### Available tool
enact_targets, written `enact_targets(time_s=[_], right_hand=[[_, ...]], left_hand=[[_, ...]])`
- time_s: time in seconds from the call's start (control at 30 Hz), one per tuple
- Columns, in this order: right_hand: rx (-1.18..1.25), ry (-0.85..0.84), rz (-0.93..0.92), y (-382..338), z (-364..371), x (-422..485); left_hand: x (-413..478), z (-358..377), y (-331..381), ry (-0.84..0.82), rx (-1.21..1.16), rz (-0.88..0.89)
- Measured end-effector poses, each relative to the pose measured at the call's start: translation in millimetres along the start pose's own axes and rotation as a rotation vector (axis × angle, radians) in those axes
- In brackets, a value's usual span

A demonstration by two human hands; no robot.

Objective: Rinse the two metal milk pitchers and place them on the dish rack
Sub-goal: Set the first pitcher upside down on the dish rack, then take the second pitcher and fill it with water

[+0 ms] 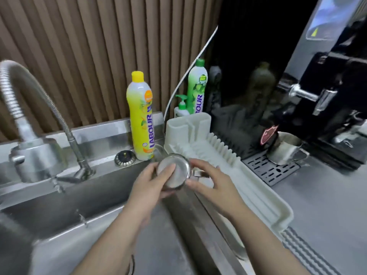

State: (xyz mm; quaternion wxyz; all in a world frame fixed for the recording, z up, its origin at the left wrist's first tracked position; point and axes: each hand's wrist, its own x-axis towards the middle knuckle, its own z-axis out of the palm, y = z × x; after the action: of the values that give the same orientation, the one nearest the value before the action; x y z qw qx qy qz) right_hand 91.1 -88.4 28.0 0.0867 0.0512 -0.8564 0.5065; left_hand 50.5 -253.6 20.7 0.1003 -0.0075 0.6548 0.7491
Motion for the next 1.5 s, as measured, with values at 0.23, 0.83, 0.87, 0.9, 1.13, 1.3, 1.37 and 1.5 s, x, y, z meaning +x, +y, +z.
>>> enact_targets(time_s=[0.23,0.83,0.87,0.9,1.13,1.3,1.37,1.5], right_hand=[[0.389,0.165,0.232,28,-62,72],[0.313,0.361,0.453,94,-82,92],[0.3,0.416,0.454,97,-91,78],[0.29,0.468,0.463,102,-101,63],[0.163,0.972,0.57,146,-184,-14],[0.222,0.779,0.566,164,-229,2],[0.244,0.666,0.584,171,-233,10],[0.366,0.677,0.546,164,-231,9]], left_hand=[[82,79,37,-0.08,0.092,0.039],[158,114,-10,0.165,0.683,0.25],[150,121,-5,0.176,0.726,0.379],[141,131,-1,0.149,0.719,0.468],[104,241,-24,-0.356,0.53,0.308],[108,310,-32,-0.461,0.379,-0.027],[109,324,-32,-0.474,0.309,-0.084],[106,323,-38,-0.515,0.302,-0.009]])
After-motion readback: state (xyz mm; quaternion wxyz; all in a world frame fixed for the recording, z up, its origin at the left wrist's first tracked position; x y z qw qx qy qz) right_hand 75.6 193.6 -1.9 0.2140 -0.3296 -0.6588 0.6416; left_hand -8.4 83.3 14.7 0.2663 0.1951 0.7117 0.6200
